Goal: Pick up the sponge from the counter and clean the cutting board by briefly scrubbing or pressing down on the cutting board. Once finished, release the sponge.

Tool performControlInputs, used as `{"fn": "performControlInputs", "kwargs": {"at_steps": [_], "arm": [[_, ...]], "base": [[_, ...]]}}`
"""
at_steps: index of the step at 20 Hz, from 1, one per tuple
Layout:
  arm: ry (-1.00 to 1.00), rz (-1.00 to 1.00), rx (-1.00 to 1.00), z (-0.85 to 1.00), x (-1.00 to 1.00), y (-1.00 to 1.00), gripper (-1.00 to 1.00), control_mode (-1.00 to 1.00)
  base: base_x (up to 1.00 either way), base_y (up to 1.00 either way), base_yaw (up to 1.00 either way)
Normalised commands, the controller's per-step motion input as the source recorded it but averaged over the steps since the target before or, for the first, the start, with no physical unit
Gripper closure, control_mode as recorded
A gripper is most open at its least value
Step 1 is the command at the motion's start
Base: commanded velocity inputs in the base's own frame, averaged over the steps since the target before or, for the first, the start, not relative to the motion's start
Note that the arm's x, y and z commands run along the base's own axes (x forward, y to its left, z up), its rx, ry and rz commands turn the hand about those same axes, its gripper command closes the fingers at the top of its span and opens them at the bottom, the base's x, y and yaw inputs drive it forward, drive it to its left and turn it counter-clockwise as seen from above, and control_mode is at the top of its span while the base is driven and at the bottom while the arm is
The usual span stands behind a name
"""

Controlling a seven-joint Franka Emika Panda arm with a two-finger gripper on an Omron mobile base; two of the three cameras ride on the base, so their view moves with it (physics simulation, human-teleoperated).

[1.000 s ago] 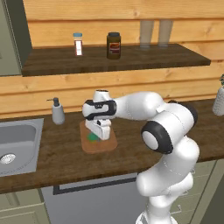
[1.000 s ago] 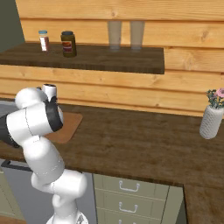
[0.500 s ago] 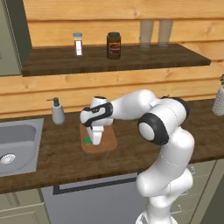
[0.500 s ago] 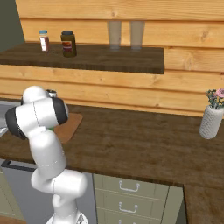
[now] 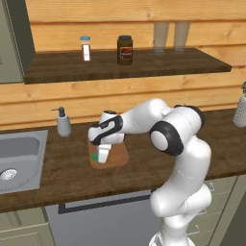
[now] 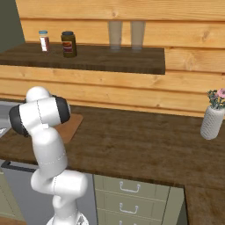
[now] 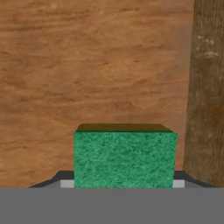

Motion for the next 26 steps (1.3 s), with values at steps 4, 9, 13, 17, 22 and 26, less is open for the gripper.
{"fn": "performControlInputs", "kwargs": {"at_steps": [4,9,13,17,22,26], "arm": [[-0.03,-0.13,0.02,-0.37,0.16,0.00,1.00,-1.00],[-0.04,-0.03,0.01,-0.30,0.26,0.03,1.00,-1.00],[-0.21,0.00,0.01,-0.44,0.18,-0.14,1.00,-1.00],[-0.21,-0.04,0.00,-0.46,0.37,-0.22,1.00,-1.00],[-0.09,-0.09,0.00,-0.34,0.68,-0.30,1.00,-1.00],[-0.06,-0.08,0.00,-0.42,0.74,-0.29,1.00,-1.00]], "base": [[0.00,0.00,0.00],[0.00,0.00,0.00],[0.00,0.00,0.00],[0.00,0.00,0.00],[0.00,0.00,0.00],[0.00,0.00,0.00]]}}
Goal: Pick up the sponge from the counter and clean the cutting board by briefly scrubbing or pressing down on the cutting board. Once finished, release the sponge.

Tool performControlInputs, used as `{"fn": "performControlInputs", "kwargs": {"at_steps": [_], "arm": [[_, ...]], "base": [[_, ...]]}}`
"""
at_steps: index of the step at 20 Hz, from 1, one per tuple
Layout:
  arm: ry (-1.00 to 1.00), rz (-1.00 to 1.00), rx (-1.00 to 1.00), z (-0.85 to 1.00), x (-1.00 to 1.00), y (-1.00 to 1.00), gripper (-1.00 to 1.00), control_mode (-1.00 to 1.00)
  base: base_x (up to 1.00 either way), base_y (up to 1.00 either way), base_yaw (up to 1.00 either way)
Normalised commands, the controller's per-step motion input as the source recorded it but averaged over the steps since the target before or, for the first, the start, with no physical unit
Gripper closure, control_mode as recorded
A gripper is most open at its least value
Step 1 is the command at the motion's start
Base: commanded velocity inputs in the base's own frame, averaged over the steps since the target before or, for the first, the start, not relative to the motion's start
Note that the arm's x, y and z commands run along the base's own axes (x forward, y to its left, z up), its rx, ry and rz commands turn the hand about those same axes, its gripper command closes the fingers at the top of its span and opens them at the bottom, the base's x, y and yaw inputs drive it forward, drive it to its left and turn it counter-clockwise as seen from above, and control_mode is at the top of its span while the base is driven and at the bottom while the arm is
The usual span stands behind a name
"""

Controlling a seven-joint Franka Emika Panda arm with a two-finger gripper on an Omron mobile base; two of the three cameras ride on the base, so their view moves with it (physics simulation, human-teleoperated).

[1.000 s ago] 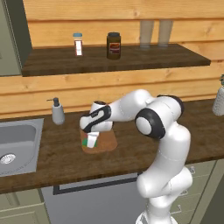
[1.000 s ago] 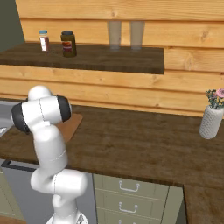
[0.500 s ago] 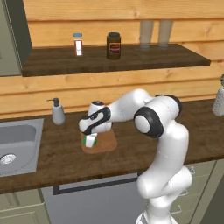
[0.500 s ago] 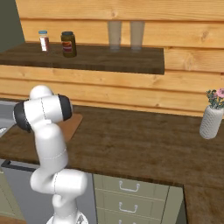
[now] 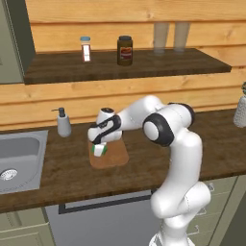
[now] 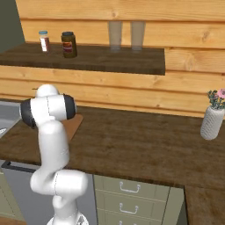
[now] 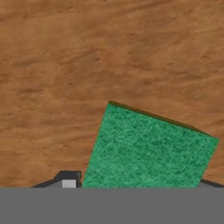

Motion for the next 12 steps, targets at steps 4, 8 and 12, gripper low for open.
{"fn": "performControlInputs", "kwargs": {"at_steps": [4,8,12], "arm": [[-0.03,-0.10,0.00,-0.51,0.91,-0.22,1.00,-1.00],[0.00,-0.10,0.00,-0.47,1.00,-0.26,1.00,-1.00],[-0.06,-0.10,0.00,-0.55,0.94,-0.26,1.00,-1.00]], "base": [[0.00,0.00,0.00],[0.00,0.00,0.00],[0.00,0.00,0.00]]}}
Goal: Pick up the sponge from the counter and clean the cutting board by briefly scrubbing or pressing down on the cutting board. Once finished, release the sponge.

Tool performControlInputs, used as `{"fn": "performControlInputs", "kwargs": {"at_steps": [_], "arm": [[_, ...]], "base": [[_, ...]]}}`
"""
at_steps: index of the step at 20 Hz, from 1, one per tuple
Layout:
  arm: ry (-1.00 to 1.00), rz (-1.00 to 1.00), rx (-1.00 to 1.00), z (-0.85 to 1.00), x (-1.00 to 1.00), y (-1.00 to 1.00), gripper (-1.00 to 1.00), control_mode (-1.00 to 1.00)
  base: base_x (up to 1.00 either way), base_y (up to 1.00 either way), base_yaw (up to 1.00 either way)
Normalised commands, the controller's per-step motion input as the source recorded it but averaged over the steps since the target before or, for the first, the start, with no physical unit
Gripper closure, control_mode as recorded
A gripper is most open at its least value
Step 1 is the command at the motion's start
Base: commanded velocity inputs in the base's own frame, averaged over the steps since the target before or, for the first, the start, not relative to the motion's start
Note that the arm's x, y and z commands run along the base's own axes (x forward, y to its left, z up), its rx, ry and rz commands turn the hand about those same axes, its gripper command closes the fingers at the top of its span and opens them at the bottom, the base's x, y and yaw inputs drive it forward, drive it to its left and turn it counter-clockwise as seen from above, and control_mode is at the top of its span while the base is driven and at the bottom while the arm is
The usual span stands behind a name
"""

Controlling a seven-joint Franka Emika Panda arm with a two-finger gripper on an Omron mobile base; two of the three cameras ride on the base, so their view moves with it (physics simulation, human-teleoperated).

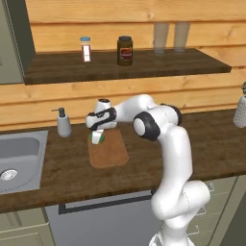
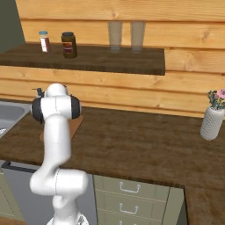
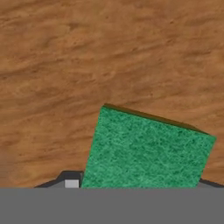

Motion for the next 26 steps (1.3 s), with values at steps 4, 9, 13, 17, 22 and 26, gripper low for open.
{"fn": "performControlInputs", "kwargs": {"at_steps": [4,9,13,17,22,26], "arm": [[-0.14,-0.10,0.00,-0.64,0.74,-0.31,1.00,-1.00],[-0.17,-0.09,0.02,-0.68,0.40,-0.54,1.00,-1.00],[-0.12,-0.06,0.07,-0.71,-0.16,-0.87,1.00,-1.00],[-0.07,-0.05,0.07,-0.58,-0.60,-0.84,1.00,-1.00],[-0.01,-0.08,0.02,-0.66,-0.53,-0.51,1.00,-1.00],[0.13,-0.08,0.00,-0.60,-0.58,-0.13,1.00,-1.00]], "base": [[0.00,0.00,0.00],[0.00,0.00,0.00],[0.00,0.00,0.00],[0.00,0.00,0.00],[0.00,0.00,0.00],[0.00,0.00,0.00]]}}
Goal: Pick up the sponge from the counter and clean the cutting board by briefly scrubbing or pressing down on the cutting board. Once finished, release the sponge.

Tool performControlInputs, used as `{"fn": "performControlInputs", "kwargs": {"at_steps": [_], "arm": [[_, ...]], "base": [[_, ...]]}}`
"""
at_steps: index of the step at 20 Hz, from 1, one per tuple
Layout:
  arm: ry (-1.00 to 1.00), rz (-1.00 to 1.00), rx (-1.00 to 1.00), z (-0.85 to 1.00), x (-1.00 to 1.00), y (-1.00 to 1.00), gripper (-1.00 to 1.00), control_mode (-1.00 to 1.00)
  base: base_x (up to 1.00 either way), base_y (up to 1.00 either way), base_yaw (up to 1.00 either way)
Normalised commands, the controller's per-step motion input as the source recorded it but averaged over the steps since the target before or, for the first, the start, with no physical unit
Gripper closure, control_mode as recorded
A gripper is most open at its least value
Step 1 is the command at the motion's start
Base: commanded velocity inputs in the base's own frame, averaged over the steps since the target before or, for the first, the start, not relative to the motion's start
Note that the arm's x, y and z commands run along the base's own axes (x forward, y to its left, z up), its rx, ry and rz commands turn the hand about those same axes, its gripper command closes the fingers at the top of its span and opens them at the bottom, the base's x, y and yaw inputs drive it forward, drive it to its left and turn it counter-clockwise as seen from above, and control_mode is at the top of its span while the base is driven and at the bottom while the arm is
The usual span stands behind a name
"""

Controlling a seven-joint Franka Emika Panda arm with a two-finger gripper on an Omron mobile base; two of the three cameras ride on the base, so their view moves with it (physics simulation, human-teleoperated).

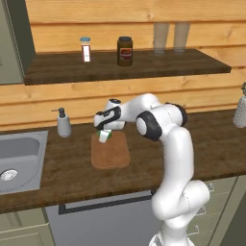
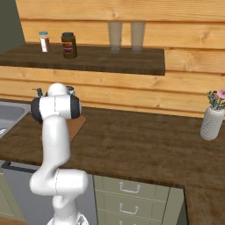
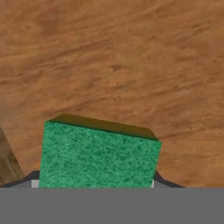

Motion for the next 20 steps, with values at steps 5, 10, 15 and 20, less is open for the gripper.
{"fn": "performControlInputs", "kwargs": {"at_steps": [5,10,15,20], "arm": [[0.15,-0.04,0.00,-0.39,-0.85,-0.09,1.00,-1.00],[0.16,-0.03,0.00,-0.53,-0.81,-0.09,1.00,-1.00],[-0.02,-0.01,0.00,-0.64,-1.00,-0.02,1.00,-1.00],[-0.09,0.00,0.00,-0.71,-1.00,0.00,1.00,-1.00]], "base": [[0.00,0.00,0.00],[0.00,0.00,0.00],[0.00,0.00,0.00],[0.00,0.00,0.00]]}}
